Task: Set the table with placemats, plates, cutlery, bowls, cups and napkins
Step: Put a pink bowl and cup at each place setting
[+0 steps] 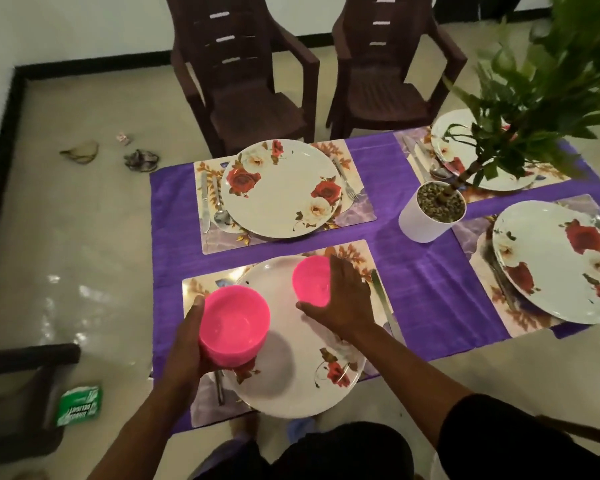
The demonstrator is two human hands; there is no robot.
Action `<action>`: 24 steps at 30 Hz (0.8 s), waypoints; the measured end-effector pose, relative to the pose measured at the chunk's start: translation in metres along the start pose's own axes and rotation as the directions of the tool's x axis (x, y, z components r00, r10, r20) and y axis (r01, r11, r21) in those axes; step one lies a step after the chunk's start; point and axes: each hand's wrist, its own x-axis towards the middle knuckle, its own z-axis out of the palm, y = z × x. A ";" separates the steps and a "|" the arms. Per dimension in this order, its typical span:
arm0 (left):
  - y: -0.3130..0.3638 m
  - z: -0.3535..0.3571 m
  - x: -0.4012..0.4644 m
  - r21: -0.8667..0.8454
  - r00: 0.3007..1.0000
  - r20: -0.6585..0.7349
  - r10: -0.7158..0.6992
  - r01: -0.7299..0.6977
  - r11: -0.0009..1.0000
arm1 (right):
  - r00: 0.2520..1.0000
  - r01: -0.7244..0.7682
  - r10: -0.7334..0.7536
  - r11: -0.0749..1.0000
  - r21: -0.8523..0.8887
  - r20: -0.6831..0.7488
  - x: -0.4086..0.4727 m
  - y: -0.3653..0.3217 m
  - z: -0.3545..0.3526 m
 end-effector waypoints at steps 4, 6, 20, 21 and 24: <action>-0.009 0.008 -0.002 -0.051 0.999 -0.039 -0.027 0.025 0.998 | 0.999 0.046 -0.045 0.998 -0.036 0.020 0.004 0.001 -0.008; -0.011 0.013 -0.001 -0.059 0.999 -0.032 -0.034 0.032 0.998 | 0.996 0.077 -0.079 0.997 -0.029 -0.047 0.000 -0.003 -0.017; 0.012 0.012 0.021 -0.066 0.706 0.702 -0.097 0.201 0.977 | 0.897 0.125 -0.373 0.731 0.671 0.239 -0.036 -0.055 -0.105; 0.014 0.012 0.024 -0.052 0.683 0.723 -0.105 0.206 0.977 | 0.892 0.131 -0.375 0.747 0.652 0.251 -0.038 -0.054 -0.111; 0.020 0.016 0.030 0.029 0.649 0.747 -0.145 0.186 0.982 | 0.911 0.233 -0.369 0.829 0.509 0.183 -0.046 -0.053 -0.122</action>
